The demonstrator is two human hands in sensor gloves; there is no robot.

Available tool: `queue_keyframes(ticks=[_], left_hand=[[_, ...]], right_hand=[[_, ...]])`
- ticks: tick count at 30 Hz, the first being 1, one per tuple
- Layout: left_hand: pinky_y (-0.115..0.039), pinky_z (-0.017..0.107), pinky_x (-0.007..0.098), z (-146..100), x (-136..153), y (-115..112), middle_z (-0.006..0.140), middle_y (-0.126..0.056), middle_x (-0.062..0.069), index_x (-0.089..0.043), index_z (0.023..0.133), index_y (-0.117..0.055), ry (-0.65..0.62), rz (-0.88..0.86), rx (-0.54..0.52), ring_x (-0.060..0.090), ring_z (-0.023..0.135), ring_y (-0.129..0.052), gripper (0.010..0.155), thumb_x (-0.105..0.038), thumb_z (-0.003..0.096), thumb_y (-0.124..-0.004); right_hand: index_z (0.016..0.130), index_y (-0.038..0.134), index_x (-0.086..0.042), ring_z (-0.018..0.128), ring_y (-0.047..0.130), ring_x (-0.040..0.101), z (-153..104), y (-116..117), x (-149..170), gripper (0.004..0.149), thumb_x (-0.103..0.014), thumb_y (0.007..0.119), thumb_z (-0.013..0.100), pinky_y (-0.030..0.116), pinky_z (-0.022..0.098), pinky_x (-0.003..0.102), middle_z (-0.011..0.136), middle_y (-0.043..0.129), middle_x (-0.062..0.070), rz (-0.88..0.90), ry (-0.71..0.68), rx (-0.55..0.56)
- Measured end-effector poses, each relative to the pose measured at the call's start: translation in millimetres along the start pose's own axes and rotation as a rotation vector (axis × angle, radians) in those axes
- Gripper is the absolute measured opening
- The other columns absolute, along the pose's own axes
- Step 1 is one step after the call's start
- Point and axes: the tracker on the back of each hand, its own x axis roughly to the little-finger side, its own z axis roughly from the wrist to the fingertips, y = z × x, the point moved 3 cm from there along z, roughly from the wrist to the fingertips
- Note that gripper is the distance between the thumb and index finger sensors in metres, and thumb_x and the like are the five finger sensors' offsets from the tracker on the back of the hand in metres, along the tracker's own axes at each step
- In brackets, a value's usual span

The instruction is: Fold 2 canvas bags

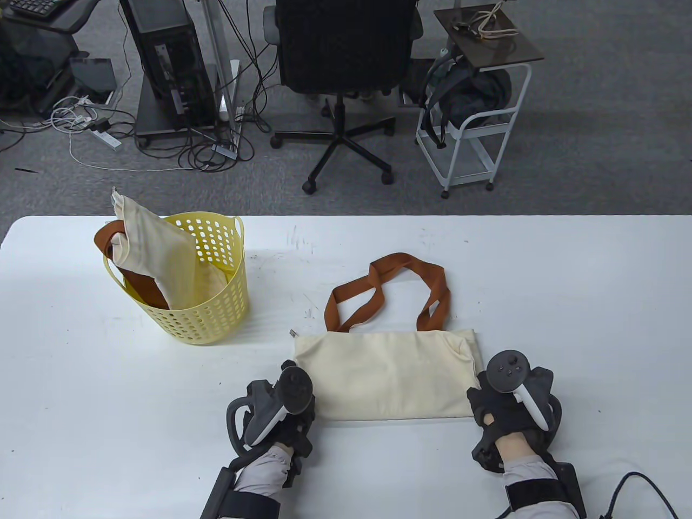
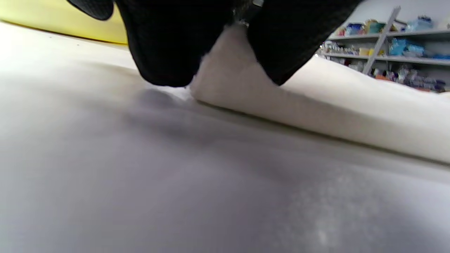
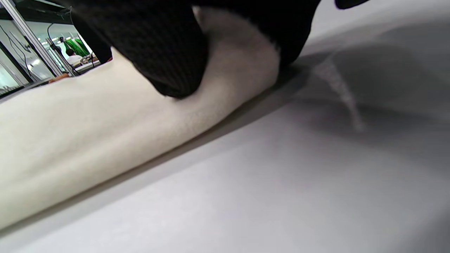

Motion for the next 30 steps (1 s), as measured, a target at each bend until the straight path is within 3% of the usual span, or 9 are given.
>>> queue_keyframes(ticks=[2, 4, 6, 7, 11, 16, 22, 26, 30], left_hand=[[-0.041, 0.067, 0.073, -0.4, -4.8, -2.1, 0.063, -0.099, 0.008, -0.003, 0.115, -0.046, -0.029, 0.079, 0.015, 0.038, 0.073, -0.086, 0.085, -0.033, 0.0528, -0.095], [-0.036, 0.067, 0.076, -0.9, -3.3, -0.4, 0.086, -0.089, 0.013, -0.012, 0.118, -0.04, -0.044, 0.154, 0.015, 0.047, 0.089, -0.072, 0.087, -0.038, 0.0534, -0.093], [-0.031, 0.066, 0.078, 1.0, 1.4, -2.4, 0.116, -0.062, 0.024, -0.019, 0.118, -0.038, -0.052, 0.094, 0.056, 0.054, 0.104, -0.046, 0.087, -0.037, 0.0533, -0.093], [-0.026, 0.066, 0.078, 2.6, 3.6, -5.7, 0.12, -0.048, 0.024, -0.022, 0.118, -0.035, -0.08, 0.047, 0.109, 0.054, 0.107, -0.03, 0.085, -0.036, 0.0546, -0.091], [-0.019, 0.067, 0.077, 3.4, 7.6, -10.4, 0.123, -0.022, 0.018, -0.028, 0.117, -0.033, -0.143, -0.014, 0.207, 0.049, 0.106, -0.008, 0.086, -0.038, 0.0534, -0.09], [-0.013, 0.066, 0.076, 0.6, -3.8, -19.7, 0.121, -0.01, 0.013, -0.032, 0.116, -0.029, -0.245, -0.052, 0.313, 0.046, 0.104, 0.002, 0.091, -0.042, 0.0511, -0.092], [-0.013, 0.067, 0.077, -5.6, -27.0, -29.5, 0.121, -0.004, 0.015, -0.035, 0.116, -0.027, -0.336, 0.002, 0.377, 0.046, 0.105, 0.002, 0.093, -0.049, 0.0493, -0.09], [-0.013, 0.067, 0.077, -5.7, -27.2, -30.8, 0.121, -0.005, 0.013, -0.034, 0.117, -0.028, -0.334, -0.003, 0.397, 0.047, 0.106, 0.001, 0.094, -0.052, 0.0488, -0.09], [-0.013, 0.066, 0.078, -4.6, -23.1, -30.0, 0.122, -0.007, 0.01, -0.033, 0.117, -0.033, -0.322, -0.013, 0.408, 0.047, 0.106, -0.001, 0.092, -0.054, 0.0477, -0.09]], right_hand=[[0.09, 0.074, -0.005, 0.084, 0.069, 0.034, -1.1, 2.1, -4.2, 0.053, -0.033, 0.09, 0.047, 0.038, 0.07, 0.069, 0.062, 0.089, 0.012, -0.068, 0.004, 0.021], [0.096, 0.066, -0.006, 0.088, 0.062, 0.036, -2.4, 1.0, -4.9, 0.061, -0.035, 0.089, 0.047, 0.035, 0.07, 0.07, 0.07, 0.084, 0.012, -0.105, 0.003, 0.044], [0.103, 0.05, -0.008, 0.095, 0.047, 0.039, -2.5, 0.2, -2.4, 0.074, -0.037, 0.089, 0.047, 0.027, 0.07, 0.071, 0.085, 0.073, 0.016, -0.109, 0.008, 0.047], [0.107, 0.04, -0.01, 0.098, 0.038, 0.041, -2.6, 1.0, -1.1, 0.081, -0.037, 0.088, 0.047, 0.023, 0.07, 0.072, 0.095, 0.062, 0.018, -0.102, 0.009, 0.039], [0.108, 0.016, -0.021, 0.102, 0.01, 0.041, -9.2, 0.7, -10.7, 0.095, -0.034, 0.089, 0.049, 0.008, 0.068, 0.073, 0.111, 0.023, 0.015, -0.185, -0.037, 0.098], [0.11, 0.023, -0.027, 0.1, 0.0, 0.043, -25.1, 7.4, -46.5, 0.083, -0.048, 0.076, 0.05, 0.004, 0.063, 0.074, 0.113, 0.009, 0.014, -0.2, -0.281, 0.104], [0.108, 0.028, -0.043, 0.098, -0.006, 0.044, -43.0, 45.5, -92.5, 0.07, -0.053, 0.066, 0.05, 0.003, 0.062, 0.074, 0.115, 0.003, 0.005, -0.258, -0.609, -0.16], [0.108, 0.033, -0.043, 0.101, -0.001, 0.042, -34.4, 61.4, -90.5, 0.062, -0.05, 0.061, 0.052, 0.005, 0.064, 0.074, 0.117, 0.014, -0.003, -0.339, -0.553, -0.246], [0.108, 0.037, -0.043, 0.103, 0.007, 0.043, -17.7, 50.6, -67.3, 0.06, -0.048, 0.063, 0.054, 0.01, 0.066, 0.074, 0.117, 0.022, -0.004, -0.208, -0.413, -0.27]])
